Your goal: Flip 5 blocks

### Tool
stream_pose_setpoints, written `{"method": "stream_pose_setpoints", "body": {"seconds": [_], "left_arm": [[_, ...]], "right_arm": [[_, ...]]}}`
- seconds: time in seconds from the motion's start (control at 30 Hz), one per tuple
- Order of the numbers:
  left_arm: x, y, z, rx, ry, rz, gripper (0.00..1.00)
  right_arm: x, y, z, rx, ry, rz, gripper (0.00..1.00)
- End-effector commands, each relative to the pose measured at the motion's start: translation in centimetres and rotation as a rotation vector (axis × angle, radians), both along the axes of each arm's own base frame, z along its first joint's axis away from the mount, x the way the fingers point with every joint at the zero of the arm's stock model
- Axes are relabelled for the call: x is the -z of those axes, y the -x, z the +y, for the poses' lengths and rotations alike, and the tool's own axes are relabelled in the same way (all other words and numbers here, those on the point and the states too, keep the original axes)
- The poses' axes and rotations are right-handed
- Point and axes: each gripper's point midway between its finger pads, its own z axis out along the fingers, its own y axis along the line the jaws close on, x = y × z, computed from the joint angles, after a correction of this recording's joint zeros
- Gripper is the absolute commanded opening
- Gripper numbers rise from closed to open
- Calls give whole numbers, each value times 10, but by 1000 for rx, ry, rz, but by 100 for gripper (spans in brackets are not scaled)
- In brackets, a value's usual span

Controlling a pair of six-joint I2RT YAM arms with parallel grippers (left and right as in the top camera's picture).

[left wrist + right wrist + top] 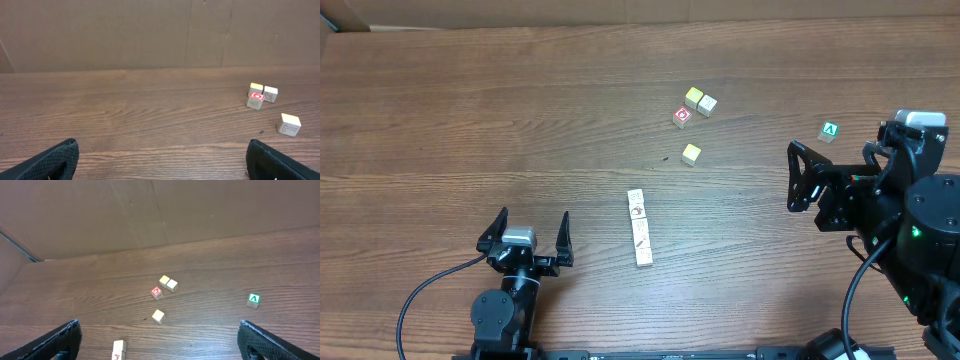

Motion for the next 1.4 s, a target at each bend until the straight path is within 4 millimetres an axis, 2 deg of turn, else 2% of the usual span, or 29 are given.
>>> {"method": "stream_pose_setpoints", "body": {"seconds": [0.0,0.57,0.77,0.97,1.13,1.27,1.37], "left_arm": [[0,0,4,-18,-17,-8,100],[0,0,4,-18,-17,-8,100],[0,0,4,-18,-17,-8,100],[0,0,4,-18,-17,-8,100],[0,0,4,-18,-17,-8,100],[0,0,4,-18,-17,-8,100],[0,0,4,-18,-17,-8,100]], "right_arm": [[-6,1,-3,8,-4,-19,100],[-6,1,-3,8,-4,-19,100],[5,7,-6,9,22,27,100],[0,16,-28,74,9,-6,100],[2,23,-39,102,-58,-85,100],[14,23,-40,94,-130,-213,100],[31,23,-35,55,-184,-327,100]]}}
